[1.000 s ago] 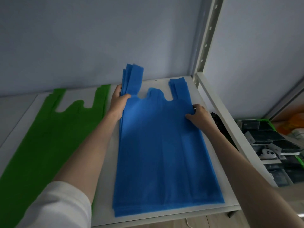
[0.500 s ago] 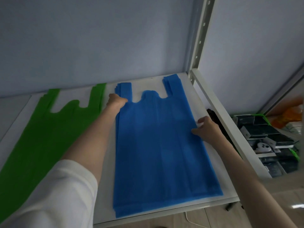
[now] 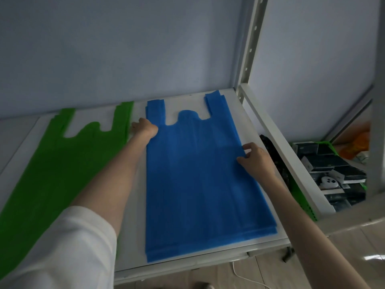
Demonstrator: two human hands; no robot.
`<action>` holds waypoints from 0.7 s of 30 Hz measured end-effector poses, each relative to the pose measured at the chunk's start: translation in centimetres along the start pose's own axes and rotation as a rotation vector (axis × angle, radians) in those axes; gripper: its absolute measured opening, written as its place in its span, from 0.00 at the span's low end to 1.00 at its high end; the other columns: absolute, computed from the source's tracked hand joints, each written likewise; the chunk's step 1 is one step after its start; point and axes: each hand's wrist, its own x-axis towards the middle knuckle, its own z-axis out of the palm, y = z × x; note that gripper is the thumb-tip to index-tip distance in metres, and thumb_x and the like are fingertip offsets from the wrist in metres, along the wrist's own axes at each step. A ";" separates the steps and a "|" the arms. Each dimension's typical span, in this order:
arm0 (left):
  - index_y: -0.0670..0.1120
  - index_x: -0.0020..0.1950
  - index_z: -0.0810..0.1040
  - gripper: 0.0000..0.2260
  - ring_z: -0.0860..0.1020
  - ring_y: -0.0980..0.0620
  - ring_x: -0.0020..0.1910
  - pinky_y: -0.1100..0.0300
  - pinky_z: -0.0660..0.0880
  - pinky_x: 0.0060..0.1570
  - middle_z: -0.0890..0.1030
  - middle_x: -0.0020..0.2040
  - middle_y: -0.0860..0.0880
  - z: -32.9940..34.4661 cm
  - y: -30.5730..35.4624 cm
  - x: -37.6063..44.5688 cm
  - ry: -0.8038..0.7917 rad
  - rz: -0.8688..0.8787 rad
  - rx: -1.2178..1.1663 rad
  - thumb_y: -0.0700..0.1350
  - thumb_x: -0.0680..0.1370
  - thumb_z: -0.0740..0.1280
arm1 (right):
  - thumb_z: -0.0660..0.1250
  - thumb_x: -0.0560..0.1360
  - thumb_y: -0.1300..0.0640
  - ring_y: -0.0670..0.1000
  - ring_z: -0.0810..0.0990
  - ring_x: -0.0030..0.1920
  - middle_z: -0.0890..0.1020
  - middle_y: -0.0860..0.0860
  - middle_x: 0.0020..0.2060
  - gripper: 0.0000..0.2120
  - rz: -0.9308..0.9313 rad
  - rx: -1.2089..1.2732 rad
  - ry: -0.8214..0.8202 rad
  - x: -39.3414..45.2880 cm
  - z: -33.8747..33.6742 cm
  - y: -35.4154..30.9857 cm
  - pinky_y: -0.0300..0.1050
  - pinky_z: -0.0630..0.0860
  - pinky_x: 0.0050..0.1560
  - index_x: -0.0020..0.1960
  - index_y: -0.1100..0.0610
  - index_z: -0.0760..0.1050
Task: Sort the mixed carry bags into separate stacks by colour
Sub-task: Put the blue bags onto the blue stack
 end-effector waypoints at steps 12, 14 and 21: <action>0.37 0.68 0.67 0.23 0.76 0.44 0.56 0.55 0.76 0.52 0.72 0.65 0.39 0.2 -4.4 -3.3 -0.163 0.030 -0.064 0.45 0.76 0.66 | 0.62 0.77 0.56 0.59 0.74 0.62 0.73 0.60 0.64 0.22 0.049 0.150 0.034 2.3 -0.6 -1.9 0.51 0.71 0.60 0.69 0.62 0.65; 0.38 0.64 0.71 0.21 0.77 0.44 0.56 0.54 0.77 0.54 0.73 0.63 0.40 0.7 -5.5 -4.0 -0.160 0.054 -0.097 0.44 0.73 0.69 | 0.61 0.77 0.58 0.59 0.75 0.61 0.74 0.60 0.63 0.20 0.038 0.113 0.009 2.6 -0.4 -2.1 0.51 0.73 0.59 0.67 0.62 0.67; 0.38 0.54 0.77 0.18 0.81 0.42 0.51 0.46 0.80 0.53 0.81 0.55 0.41 0.3 -6.5 -5.1 -0.172 0.130 -0.289 0.43 0.66 0.67 | 0.62 0.77 0.58 0.55 0.75 0.52 0.77 0.59 0.59 0.20 -0.015 0.174 0.018 2.4 -0.3 -1.3 0.49 0.73 0.53 0.67 0.62 0.68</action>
